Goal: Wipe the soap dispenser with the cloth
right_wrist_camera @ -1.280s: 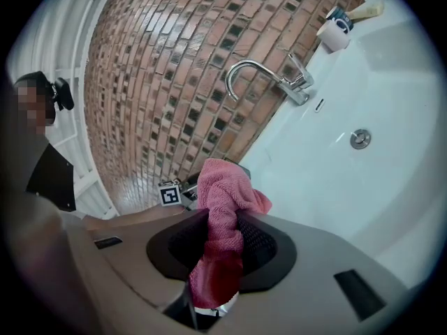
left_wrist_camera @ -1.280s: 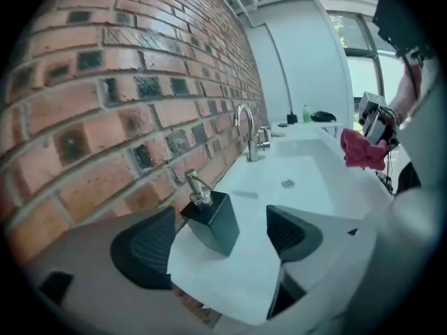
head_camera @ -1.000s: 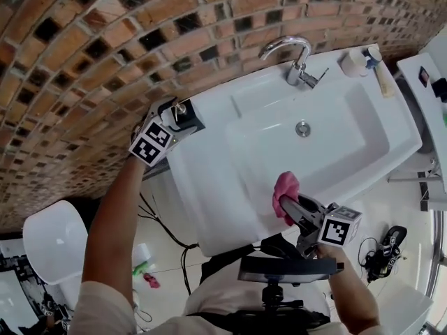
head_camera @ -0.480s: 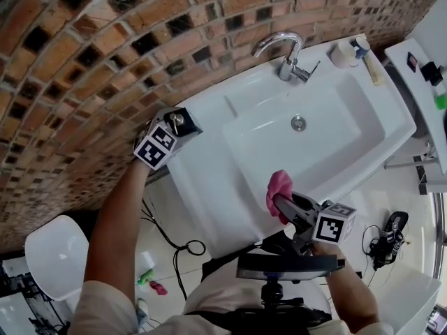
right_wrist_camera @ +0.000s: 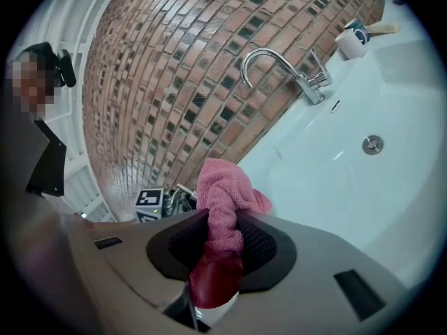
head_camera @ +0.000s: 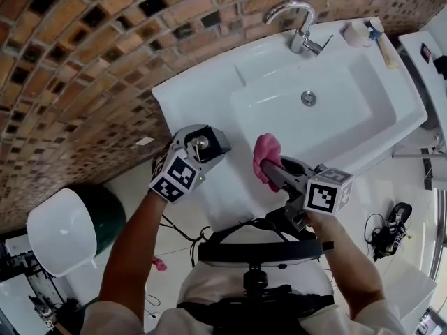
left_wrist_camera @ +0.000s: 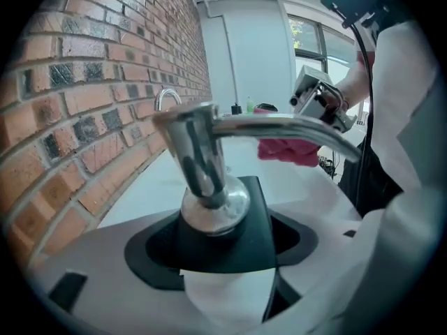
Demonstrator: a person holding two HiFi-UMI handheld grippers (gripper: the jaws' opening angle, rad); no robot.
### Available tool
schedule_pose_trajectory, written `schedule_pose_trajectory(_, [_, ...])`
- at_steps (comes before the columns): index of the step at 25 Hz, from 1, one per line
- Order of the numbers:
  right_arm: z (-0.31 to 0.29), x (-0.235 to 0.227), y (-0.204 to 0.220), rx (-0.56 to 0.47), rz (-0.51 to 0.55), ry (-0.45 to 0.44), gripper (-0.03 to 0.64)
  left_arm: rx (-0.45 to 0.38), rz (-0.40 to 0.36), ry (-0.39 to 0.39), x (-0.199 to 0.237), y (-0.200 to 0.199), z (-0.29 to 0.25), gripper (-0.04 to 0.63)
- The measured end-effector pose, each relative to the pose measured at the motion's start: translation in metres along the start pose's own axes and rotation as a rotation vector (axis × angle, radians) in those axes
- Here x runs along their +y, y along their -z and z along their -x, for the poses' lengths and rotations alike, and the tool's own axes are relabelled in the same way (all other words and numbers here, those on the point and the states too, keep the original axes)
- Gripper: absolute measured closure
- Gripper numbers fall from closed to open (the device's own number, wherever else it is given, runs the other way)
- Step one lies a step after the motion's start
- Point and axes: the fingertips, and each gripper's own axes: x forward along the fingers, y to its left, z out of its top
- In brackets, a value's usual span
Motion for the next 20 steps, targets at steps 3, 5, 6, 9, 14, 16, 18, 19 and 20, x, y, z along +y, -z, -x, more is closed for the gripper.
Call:
schedule_pose_trajectory(3, [-0.013, 0.007, 0.009, 0.034, 0.026, -0.020, 0.491, -0.005, 0.029, -0.005, -0.040, -0.002, 0.005, 0.236])
schedule_pose_trajectory(5, [-0.020, 0.012, 0.014, 0.056, 0.026, -0.042, 0.491, 0.000, 0.026, 0.011, -0.063, -0.003, 0.003, 0.236])
schedule_pose_trajectory(6, [-0.023, 0.015, 0.016, 0.066, 0.023, -0.057, 0.491, 0.005, 0.019, 0.024, -0.073, -0.002, 0.002, 0.236])
schedule_pose_trajectory(9, [-0.030, 0.020, 0.023, 0.106, 0.023, -0.098, 0.491, 0.021, 0.008, 0.050, -0.088, 0.001, -0.003, 0.236])
schedule_pose_trajectory(14, [-0.032, 0.018, 0.030, 0.174, 0.069, -0.137, 0.491, 0.023, -0.024, 0.077, -0.094, -0.003, -0.012, 0.236])
schedule_pose_trajectory(16, [-0.034, 0.014, 0.032, 0.197, 0.095, -0.144, 0.492, 0.025, -0.045, 0.091, -0.097, -0.005, -0.015, 0.238])
schedule_pose_trajectory(18, [-0.037, 0.011, 0.034, 0.217, 0.104, -0.162, 0.493, 0.022, -0.036, 0.095, -0.097, -0.005, -0.015, 0.239])
schedule_pose_trajectory(19, [-0.038, 0.010, 0.035, 0.228, 0.105, -0.169, 0.494, 0.021, -0.029, 0.096, -0.097, -0.004, -0.015, 0.241])
schedule_pose_trajectory(20, [-0.041, 0.008, 0.038, 0.239, 0.105, -0.172, 0.494, 0.022, -0.024, 0.097, -0.097, -0.003, -0.014, 0.242])
